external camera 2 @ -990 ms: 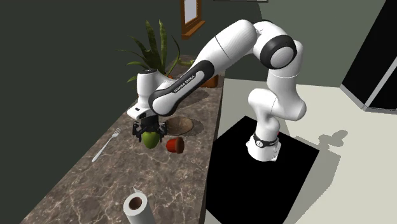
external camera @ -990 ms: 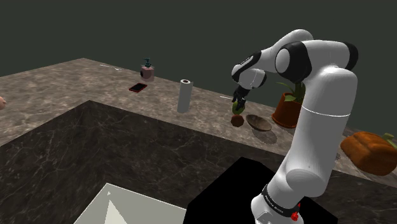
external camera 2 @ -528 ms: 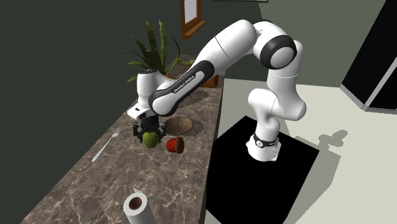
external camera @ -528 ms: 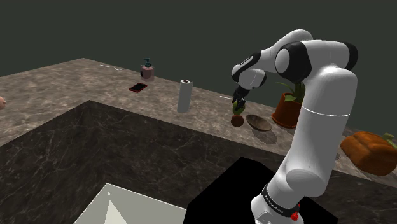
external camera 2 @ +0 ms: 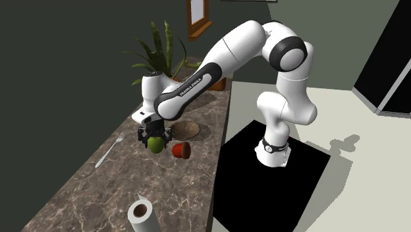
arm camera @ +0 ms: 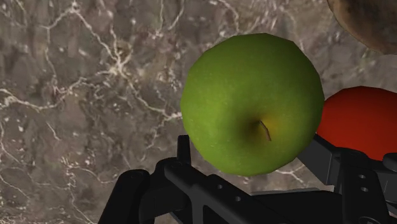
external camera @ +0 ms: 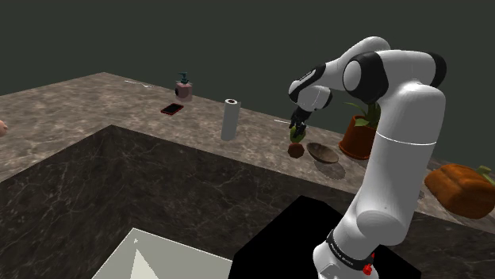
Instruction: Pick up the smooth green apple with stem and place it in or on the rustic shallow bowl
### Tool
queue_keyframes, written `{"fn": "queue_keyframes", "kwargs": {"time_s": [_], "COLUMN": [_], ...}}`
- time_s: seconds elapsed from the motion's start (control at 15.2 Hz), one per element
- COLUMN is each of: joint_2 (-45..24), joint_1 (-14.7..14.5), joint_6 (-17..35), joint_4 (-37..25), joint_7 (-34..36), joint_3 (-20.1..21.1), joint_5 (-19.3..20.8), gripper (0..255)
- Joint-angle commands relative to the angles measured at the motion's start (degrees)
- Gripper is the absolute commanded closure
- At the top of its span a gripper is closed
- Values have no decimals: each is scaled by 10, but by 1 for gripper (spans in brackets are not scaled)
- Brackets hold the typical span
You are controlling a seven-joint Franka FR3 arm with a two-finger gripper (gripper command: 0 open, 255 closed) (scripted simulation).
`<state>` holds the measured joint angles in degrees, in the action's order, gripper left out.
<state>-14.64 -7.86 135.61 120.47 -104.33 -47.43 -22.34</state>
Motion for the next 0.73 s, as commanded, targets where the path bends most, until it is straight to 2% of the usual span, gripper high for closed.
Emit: {"fn": "queue_keyframes", "kwargs": {"time_s": [0.0, 0.66], "joint_2": [5, 59], "joint_1": [-3, -26], "joint_6": [-5, -64], "joint_4": [-2, -31], "joint_7": [5, 54], "joint_3": [-3, -29], "joint_5": [7, 74], "gripper": [255, 255]}}
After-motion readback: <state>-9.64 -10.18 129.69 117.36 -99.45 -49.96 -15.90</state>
